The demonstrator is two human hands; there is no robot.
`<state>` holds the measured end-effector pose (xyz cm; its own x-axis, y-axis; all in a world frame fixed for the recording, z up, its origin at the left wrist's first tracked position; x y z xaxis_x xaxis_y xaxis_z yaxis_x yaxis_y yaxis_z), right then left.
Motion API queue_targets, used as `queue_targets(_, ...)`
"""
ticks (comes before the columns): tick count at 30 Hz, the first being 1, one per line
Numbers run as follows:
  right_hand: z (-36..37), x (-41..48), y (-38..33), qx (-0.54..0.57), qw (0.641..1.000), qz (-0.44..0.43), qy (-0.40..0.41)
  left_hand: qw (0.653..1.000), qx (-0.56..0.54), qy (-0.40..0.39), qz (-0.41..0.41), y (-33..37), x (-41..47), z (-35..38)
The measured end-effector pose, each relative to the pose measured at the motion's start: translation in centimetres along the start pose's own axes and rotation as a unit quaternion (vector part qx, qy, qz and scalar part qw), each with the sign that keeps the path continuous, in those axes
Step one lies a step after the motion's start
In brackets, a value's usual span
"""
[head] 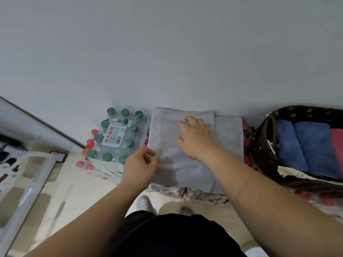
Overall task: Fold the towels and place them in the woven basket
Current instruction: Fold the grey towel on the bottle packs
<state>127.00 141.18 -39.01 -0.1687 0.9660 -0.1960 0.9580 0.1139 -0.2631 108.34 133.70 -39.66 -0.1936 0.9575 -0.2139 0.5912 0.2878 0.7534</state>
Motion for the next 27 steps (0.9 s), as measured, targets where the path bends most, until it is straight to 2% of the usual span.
queue_targets(3,0.9,1.6,-3.0,0.005,0.999,-0.045,-0.026,0.998,-0.007,0.03,-0.058,-2.4,-0.9,-1.8)
queue_targets(7,1.9,3.6,-6.3,-0.003,0.994,-0.085,-0.066,0.992,0.0,-0.004,-0.127,-4.5,-2.3,-1.5)
queue_targets(16,3.1,5.3,-8.5,-0.051,0.987,-0.094,-0.116,0.993,-0.02,-0.05,-0.107,-5.3,-2.5,-0.5)
queue_targets(20,3.6,5.5,-8.1,-0.067,0.989,-0.09,-0.099,0.991,-0.025,-0.067,-0.117,-6.9,-2.2,-0.9)
queue_targets(25,4.1,4.9,-8.2,-0.06,0.994,-0.082,-0.05,0.984,-0.029,-0.125,-0.125,-8.2,-2.4,-0.8)
queue_targets(27,4.0,4.8,-8.1,-0.05,0.996,-0.075,-0.028,0.976,-0.025,-0.156,-0.152,-8.9,-2.7,-0.9)
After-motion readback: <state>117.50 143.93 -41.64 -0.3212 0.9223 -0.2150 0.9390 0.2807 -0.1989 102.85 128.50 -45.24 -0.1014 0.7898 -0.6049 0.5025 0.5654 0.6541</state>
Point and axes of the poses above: each hand's wrist, its own x-axis towards the middle knuckle, its own z-axis out of the palm, y = z × x, the point moved 5 cm from there along x, towards the middle knuckle, and after that the axes turned 5 degrees about -x, right-handed, at the moved point
